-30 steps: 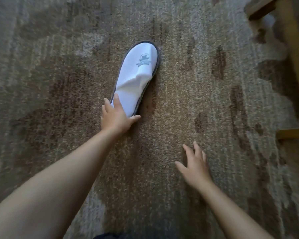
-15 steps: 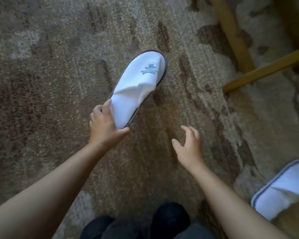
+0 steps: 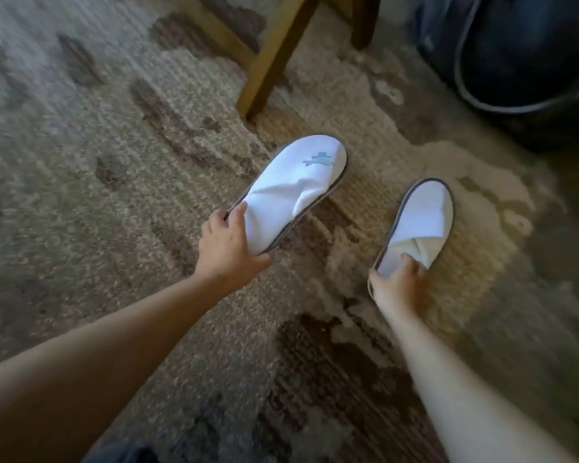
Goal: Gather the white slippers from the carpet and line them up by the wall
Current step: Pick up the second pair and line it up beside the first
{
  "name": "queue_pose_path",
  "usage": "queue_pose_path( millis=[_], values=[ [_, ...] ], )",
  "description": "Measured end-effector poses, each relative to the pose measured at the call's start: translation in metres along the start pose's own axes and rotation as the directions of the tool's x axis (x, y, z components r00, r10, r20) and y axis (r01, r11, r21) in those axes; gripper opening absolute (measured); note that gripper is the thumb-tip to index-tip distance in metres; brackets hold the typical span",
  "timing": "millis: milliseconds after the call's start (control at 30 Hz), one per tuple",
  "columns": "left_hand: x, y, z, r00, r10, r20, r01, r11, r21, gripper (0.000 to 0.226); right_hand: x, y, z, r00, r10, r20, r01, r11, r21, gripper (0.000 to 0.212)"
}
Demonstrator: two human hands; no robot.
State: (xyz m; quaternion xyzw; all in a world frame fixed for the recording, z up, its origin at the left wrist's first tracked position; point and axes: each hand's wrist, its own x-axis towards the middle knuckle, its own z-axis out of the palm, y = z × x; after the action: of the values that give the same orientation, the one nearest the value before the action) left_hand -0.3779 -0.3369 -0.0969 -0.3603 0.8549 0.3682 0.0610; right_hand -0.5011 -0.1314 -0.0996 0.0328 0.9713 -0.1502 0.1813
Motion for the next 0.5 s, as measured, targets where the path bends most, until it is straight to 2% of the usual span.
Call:
queue_pose_path(
  millis=[133, 267, 333, 500],
  values=[
    [-0.005, 0.034, 0.021, 0.999, -0.028, -0.035, 0.025, 0.997, -0.067, 0.085, 0.017, 0.029, 0.006, 0.995, 0.087, -0.042, -0.084, 0.994, 0.066, 0.066],
    [-0.011, 0.044, 0.046, 1.0, -0.011, 0.014, 0.012, 0.996, -0.09, 0.084, 0.028, 0.038, 0.027, 0.991, 0.126, 0.036, -0.129, 0.987, 0.097, 0.086],
    [-0.011, 0.045, 0.052, 1.0, -0.002, 0.026, 0.004, 0.997, -0.074, 0.084, 0.033, 0.037, 0.034, 0.99, 0.139, 0.008, -0.14, 0.987, 0.082, 0.096],
    [-0.02, 0.044, 0.055, 1.0, -0.008, 0.027, 0.009, 0.998, -0.061, 0.083, 0.036, 0.047, 0.03, 0.995, 0.101, 0.002, -0.101, 0.994, 0.052, 0.098]
  ],
)
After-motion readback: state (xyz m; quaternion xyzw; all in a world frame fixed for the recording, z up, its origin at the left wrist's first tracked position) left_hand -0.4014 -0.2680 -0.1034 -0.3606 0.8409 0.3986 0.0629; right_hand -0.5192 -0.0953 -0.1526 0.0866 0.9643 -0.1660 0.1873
